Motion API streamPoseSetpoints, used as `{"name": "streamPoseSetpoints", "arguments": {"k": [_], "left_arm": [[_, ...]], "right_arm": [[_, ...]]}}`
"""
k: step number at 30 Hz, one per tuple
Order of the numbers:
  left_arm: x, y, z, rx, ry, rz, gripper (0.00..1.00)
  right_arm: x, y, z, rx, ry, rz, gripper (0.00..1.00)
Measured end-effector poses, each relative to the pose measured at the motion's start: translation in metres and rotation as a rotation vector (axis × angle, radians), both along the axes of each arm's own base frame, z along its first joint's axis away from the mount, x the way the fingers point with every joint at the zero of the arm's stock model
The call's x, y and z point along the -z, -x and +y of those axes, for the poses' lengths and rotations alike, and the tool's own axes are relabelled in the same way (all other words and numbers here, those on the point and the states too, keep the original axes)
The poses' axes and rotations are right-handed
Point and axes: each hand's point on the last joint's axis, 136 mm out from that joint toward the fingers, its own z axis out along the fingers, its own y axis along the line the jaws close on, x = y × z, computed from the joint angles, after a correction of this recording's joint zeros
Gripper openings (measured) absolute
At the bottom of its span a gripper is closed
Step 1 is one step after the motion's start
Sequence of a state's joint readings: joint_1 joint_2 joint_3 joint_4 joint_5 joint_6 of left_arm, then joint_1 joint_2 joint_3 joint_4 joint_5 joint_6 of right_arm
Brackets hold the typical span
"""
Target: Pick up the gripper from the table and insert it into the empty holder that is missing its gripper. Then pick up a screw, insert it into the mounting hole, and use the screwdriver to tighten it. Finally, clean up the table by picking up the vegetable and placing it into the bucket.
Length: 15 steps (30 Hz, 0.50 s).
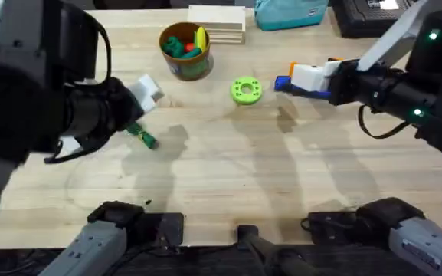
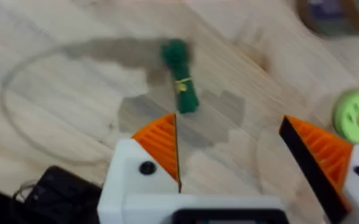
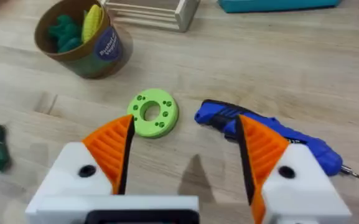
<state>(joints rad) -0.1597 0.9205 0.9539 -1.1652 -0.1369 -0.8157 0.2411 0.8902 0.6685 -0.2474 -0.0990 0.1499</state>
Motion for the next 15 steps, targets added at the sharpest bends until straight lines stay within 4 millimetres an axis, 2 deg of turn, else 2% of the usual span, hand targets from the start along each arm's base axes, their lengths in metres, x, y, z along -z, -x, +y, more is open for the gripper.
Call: {"name": "streamPoseSetpoints", "arguments": {"k": [7,15], "left_arm": [[0.04,-0.011,0.029,-0.222,-0.007,0.187,0.987],[0.087,-0.021,0.038,-0.275,-0.027,0.376,0.987]], "right_arm": [[0.0,0.0,0.0,0.0,0.0,0.0,0.875],[0.0,0.0,0.0,0.0,0.0,0.0,0.875]]}}
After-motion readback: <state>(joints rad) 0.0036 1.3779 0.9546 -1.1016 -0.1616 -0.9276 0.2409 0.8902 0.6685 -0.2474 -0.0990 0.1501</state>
